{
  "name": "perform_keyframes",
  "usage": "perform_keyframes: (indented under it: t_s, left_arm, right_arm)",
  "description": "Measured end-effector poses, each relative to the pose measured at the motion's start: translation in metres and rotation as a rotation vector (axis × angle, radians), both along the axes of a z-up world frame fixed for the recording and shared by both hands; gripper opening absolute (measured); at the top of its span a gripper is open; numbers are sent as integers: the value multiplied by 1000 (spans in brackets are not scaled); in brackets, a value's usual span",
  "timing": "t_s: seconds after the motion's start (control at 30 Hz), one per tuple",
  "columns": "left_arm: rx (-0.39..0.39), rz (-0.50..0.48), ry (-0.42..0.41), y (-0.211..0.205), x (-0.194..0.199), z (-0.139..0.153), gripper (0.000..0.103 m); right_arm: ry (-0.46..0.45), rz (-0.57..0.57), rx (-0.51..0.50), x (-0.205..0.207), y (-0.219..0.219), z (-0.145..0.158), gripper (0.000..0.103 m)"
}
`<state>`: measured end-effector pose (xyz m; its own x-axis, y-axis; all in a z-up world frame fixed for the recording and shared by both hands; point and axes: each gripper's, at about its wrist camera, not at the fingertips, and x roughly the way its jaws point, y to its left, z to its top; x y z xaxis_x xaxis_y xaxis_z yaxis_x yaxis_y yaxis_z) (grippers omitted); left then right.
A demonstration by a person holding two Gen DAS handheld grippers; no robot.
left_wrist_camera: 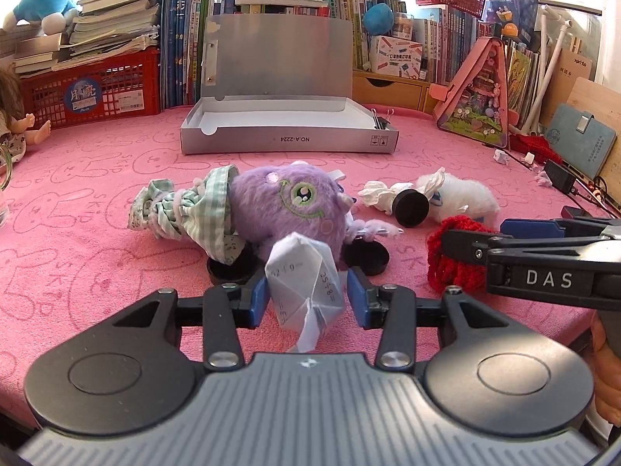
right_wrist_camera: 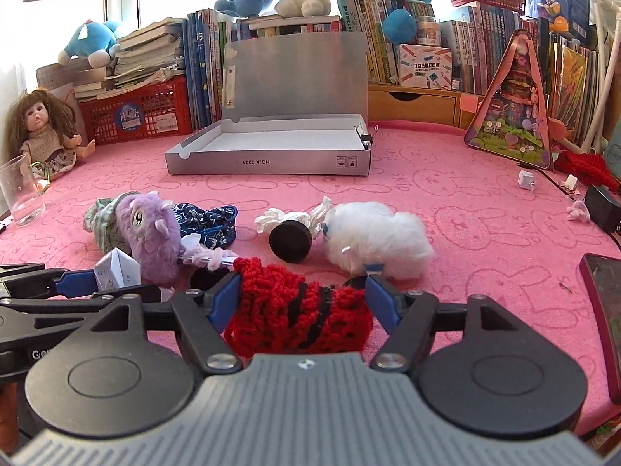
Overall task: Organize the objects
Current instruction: 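Lift both held items and carry them toward the open grey box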
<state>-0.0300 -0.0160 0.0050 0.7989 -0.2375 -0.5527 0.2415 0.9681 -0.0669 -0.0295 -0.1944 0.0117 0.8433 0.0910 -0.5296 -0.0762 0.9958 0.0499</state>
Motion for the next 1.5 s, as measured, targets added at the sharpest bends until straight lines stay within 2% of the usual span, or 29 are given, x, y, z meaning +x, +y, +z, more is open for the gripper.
perform_keyframes:
  t_s: [0.03,0.17,0.47,0.53,0.57,0.63,0.73,0.8,0.9,1.0,1.13,1.4,1.5]
  left_arm:
    - [11,2,3,-1,0,-3,58]
    - [23,5,8,-2,1,-10,63]
    - [10,17,0,-2,3,-10,63]
    - [9,21,0,-1,3,-10,58]
    - [10,20,-1,-1,2,-10,55]
    - [6,14,-4,-2,2,-9,43]
    - [-9,-8,-2,-4,0,-5,41]
    - [-2,-6,-17,-5,-2,-1,41]
    - [-35,-13,-15,-2,-2,6,41]
    - [-15,-12,-40,-5,-4,14,41]
    - [-27,-9,-49,-4,-2,24,41]
    - [-38,6,-57,-1,14,45,42]
    - [-24,25,-84,2,26,56,42]
  right_arm:
    - [-3,-4,-7,-1,1,-2,82]
    - [-2,-14,-8,-2,4,-8,85]
    - [35,-53,57,4,-5,-19,89]
    - [56,-38,71,5,-5,-20,86]
    - [61,-31,73,5,-4,-20,78]
    - [59,-22,55,5,1,-19,75]
    - [56,6,52,3,8,-15,70]
    - [50,5,44,3,10,-12,69]
    - [34,8,43,2,11,-6,68]
    - [5,5,18,2,14,2,68]
    - [-29,0,2,1,15,11,68]
    - [-59,-6,29,17,9,30,70]
    - [-59,-12,47,32,2,40,70]
